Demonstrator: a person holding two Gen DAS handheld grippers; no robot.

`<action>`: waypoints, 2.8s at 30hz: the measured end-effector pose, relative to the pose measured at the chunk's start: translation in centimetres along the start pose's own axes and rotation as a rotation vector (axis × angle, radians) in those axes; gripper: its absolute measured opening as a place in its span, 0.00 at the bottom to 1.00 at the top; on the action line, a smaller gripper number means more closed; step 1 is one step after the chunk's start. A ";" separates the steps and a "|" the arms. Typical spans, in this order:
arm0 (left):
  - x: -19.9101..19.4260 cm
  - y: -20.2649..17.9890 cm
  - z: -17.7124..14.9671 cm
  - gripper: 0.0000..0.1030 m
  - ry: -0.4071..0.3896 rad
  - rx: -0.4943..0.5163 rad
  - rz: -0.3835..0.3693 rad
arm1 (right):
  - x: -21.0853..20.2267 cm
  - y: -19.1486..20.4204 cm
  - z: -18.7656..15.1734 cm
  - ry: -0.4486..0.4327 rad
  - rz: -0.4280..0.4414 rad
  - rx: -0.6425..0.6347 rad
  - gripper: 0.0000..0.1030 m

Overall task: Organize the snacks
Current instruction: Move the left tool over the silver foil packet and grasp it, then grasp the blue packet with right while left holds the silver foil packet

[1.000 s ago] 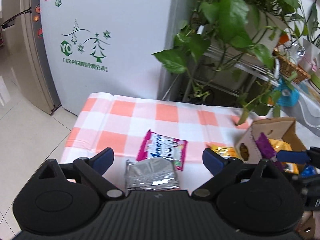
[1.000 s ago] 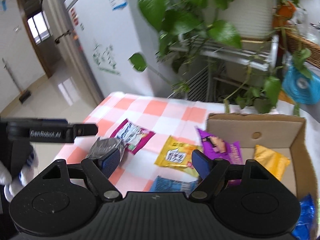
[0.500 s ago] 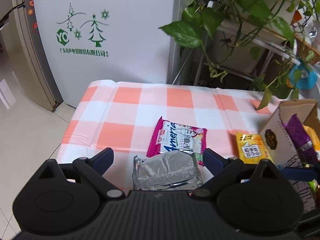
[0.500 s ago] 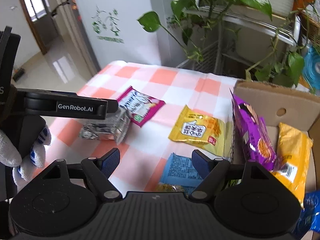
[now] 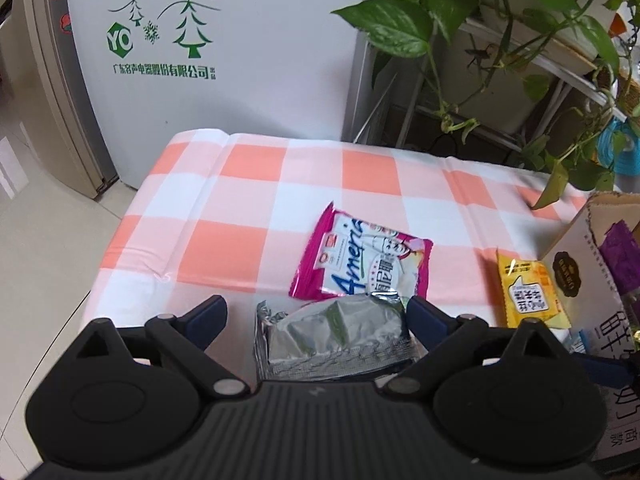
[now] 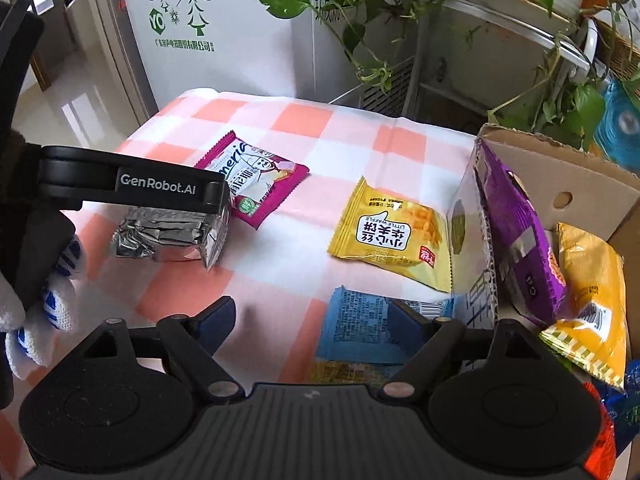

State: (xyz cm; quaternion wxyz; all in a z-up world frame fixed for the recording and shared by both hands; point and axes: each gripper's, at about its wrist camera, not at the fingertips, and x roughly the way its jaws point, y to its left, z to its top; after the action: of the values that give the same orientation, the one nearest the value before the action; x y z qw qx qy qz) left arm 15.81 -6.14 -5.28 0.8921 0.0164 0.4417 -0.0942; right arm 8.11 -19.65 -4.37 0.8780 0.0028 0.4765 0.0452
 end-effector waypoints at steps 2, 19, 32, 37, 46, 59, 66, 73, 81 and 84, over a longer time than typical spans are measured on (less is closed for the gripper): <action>0.0 0.1 -0.1 0.93 0.005 0.007 0.013 | 0.0 0.1 -0.1 -0.002 -0.010 -0.001 0.86; -0.6 4.1 -0.6 0.95 0.062 -0.061 0.034 | 0.4 5.6 -1.6 0.014 0.051 -0.081 0.91; -0.3 3.9 -1.3 0.94 0.076 -0.039 0.033 | 0.6 2.7 -0.8 -0.032 -0.178 0.137 0.91; -0.4 3.6 -1.3 0.94 0.055 -0.025 0.030 | 0.6 2.9 -1.1 -0.039 -0.243 0.201 0.92; 0.1 2.9 -1.1 0.92 0.042 0.008 0.030 | 1.9 3.8 -0.9 -0.028 -0.291 0.178 1.00; 0.1 4.1 -1.2 0.91 0.061 -0.029 0.047 | -0.2 4.9 -1.2 -0.091 -0.302 0.254 0.99; -0.2 3.6 -0.7 0.91 0.039 -0.015 0.021 | -0.1 3.5 -2.4 -0.071 -0.311 0.529 0.99; 0.1 3.8 -1.0 0.90 0.053 -0.015 0.019 | 1.4 1.6 -1.9 -0.083 -0.408 0.687 1.00; 0.3 3.7 -1.3 0.90 0.055 -0.018 0.018 | 2.0 1.9 -1.8 -0.154 -0.463 0.701 0.98; 0.2 3.7 -1.3 0.87 0.051 -0.009 0.019 | 2.0 2.0 -1.6 -0.191 -0.453 0.670 0.83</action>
State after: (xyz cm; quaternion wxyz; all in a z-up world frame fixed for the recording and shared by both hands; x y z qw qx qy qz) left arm 15.60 -2.36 -6.47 0.8815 0.0193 0.4645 -0.0832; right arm 7.69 -17.55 -6.80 0.8565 0.1876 0.3700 -0.3071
